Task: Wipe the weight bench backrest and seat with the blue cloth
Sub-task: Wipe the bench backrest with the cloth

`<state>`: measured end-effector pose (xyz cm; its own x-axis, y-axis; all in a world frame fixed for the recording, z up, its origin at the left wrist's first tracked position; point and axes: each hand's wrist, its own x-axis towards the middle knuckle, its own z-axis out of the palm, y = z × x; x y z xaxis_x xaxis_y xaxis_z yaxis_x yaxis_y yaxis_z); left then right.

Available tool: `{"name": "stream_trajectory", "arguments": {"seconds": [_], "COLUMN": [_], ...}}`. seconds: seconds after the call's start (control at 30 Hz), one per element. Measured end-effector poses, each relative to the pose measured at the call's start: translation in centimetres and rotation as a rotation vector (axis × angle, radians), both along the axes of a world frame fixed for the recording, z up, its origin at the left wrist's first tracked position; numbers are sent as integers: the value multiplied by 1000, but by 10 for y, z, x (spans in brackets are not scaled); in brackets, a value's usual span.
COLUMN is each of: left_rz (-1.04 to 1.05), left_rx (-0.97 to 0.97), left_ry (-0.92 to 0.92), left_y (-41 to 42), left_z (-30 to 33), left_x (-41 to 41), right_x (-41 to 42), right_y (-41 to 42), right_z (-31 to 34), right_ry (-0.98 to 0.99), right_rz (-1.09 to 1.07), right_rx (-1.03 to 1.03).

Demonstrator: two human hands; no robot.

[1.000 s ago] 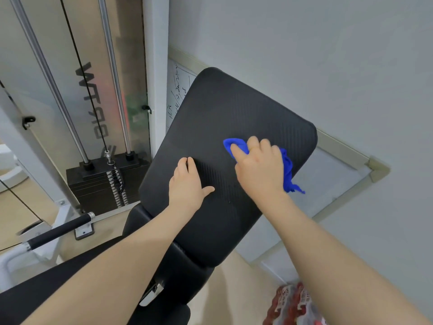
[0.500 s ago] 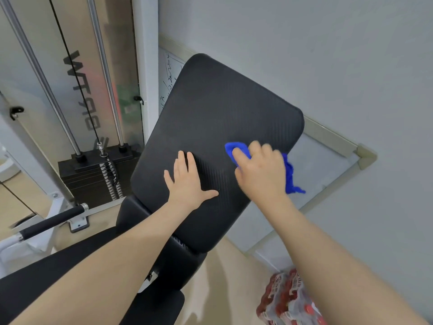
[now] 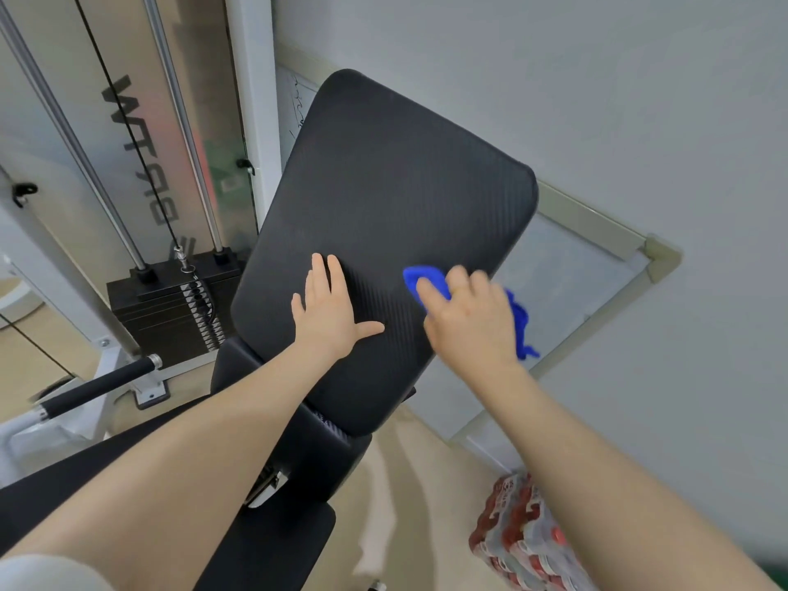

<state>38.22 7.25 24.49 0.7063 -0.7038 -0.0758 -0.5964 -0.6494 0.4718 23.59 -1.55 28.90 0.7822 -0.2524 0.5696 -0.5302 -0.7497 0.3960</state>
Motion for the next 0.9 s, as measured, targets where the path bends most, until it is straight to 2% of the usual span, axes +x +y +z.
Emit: {"name": "stream_trajectory", "arguments": {"seconds": [0.07, 0.13, 0.2, 0.3, 0.4, 0.43, 0.53, 0.57, 0.67, 0.73, 0.83, 0.9], "left_rz": [13, 31, 37, 22, -14, -31, -99, -124, -188, -216, -237, -240], "left_rx": [2, 1, 12, 29, 1, -11, 1, 19, 51, 52, 51, 50], "left_ry": [-45, -102, -96, -38, 36, 74, 160, 166, 171, 180, 172, 145], "left_y": [1, 0, -2, -3, -1, 0, 8, 10, 17, 20, 22, 23], "left_z": [2, 4, 7, 6, 4, 4, 8, 9, 13, 13, 13, 12], "left_x": [-2, -5, -6, -5, 0, 2, 9, 13, 24, 29, 32, 35], "right_x": [-17, -24, -18, -7, -6, -9, -13, -11, 5, 12, 12, 7], "right_y": [15, 13, -1, -20, -9, 2, 29, 29, 8, -9, 1, 20], "right_z": [-23, -20, 2, 32, 10, 0, -21, -17, 12, 20, 0, -24], "right_ry": [178, 287, 232, 27, 33, 86, 491, 558, 273, 63, 36, 171], "right_rz": [63, 78, 43, -51, -53, -27, 49, 45, -38, -67, -54, -9], "right_rx": [62, 66, 18, -13, 34, 47, 185, 179, -10, -32, -41, -17]}}
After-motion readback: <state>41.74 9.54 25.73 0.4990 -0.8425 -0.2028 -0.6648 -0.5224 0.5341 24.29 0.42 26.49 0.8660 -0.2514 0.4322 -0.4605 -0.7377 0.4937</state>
